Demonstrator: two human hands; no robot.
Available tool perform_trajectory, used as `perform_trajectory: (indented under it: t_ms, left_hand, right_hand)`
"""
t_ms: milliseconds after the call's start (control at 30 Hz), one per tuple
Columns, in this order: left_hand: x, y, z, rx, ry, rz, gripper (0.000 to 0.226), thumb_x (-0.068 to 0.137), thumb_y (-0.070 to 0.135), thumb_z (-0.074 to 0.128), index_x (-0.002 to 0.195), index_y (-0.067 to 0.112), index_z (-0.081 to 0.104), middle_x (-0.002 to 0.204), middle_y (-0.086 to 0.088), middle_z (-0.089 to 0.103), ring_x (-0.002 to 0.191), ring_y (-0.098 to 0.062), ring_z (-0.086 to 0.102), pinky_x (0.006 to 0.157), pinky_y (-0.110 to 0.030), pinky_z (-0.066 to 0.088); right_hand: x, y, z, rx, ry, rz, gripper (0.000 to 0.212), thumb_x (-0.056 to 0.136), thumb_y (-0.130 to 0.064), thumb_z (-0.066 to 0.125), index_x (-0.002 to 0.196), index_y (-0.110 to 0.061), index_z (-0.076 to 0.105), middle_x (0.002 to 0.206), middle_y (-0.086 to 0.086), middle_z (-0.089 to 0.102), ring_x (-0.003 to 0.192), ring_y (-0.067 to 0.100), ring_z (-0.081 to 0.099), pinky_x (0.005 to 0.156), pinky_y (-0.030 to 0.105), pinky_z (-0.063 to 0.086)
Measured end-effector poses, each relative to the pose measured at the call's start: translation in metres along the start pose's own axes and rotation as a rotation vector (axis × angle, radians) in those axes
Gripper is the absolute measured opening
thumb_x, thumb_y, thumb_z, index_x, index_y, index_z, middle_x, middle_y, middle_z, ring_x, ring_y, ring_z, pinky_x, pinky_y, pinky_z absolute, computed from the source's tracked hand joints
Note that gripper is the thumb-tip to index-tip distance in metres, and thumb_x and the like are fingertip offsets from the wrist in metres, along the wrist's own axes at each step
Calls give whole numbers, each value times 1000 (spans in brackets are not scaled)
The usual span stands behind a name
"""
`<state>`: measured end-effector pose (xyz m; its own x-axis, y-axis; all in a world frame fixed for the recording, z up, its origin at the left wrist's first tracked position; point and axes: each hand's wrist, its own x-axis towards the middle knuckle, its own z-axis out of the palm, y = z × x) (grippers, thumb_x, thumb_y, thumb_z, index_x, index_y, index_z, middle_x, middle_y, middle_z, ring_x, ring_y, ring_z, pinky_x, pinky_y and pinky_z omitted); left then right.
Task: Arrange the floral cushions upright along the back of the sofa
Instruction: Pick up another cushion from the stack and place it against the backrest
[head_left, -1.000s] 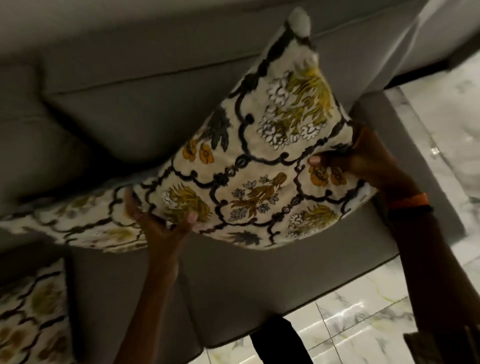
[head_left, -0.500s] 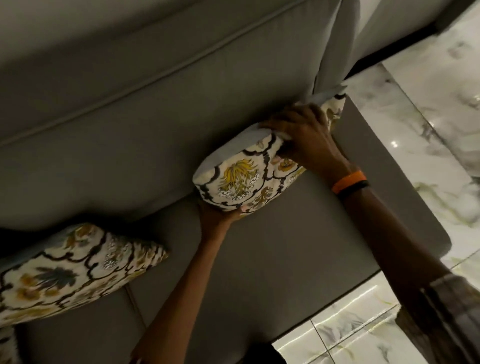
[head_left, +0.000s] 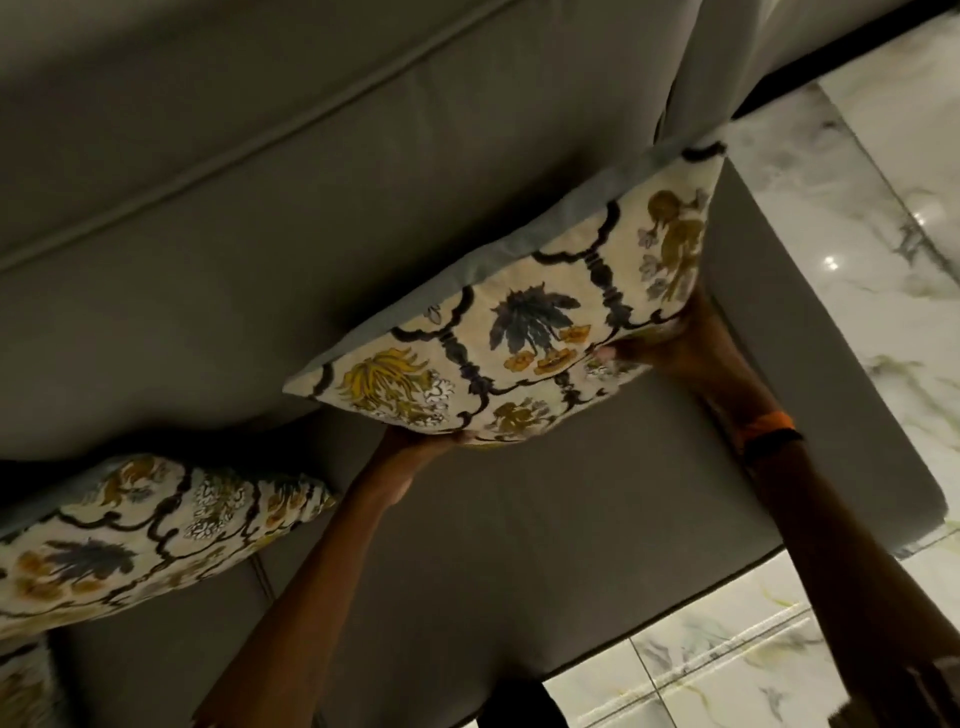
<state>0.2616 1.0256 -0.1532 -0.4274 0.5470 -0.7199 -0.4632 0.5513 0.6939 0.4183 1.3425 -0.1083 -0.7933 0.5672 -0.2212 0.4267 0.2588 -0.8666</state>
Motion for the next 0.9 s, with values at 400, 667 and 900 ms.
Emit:
perform_trajectory:
  t_ms: [400, 667, 900]
  left_hand:
    - [6, 31, 82, -108, 336, 338, 91, 68, -20, 82, 135, 33, 49, 134, 9, 62, 126, -5, 61, 108, -36, 52]
    - [30, 19, 54, -14, 361, 423, 114, 60, 38, 95, 151, 9, 32, 154, -17, 45, 144, -27, 46, 116, -55, 42]
    - [-45, -73, -1, 344, 306, 131, 97, 82, 34, 83, 157, 13, 25, 161, -16, 32, 147, -31, 35, 116, -39, 36]
  right_hand:
    - [0, 52, 1, 152, 141, 216, 118, 66, -21, 100, 158, -30, 27, 161, -2, 48, 146, 16, 51, 119, 52, 45]
    - [-44, 47, 60, 127, 319, 361, 126, 72, -29, 94, 164, -16, 9, 170, 7, 29, 153, 20, 37, 125, 42, 38]
    - [-128, 18, 202, -50, 259, 520, 97, 87, -28, 83, 163, -8, 24, 167, 18, 31, 152, 37, 36, 125, 51, 34]
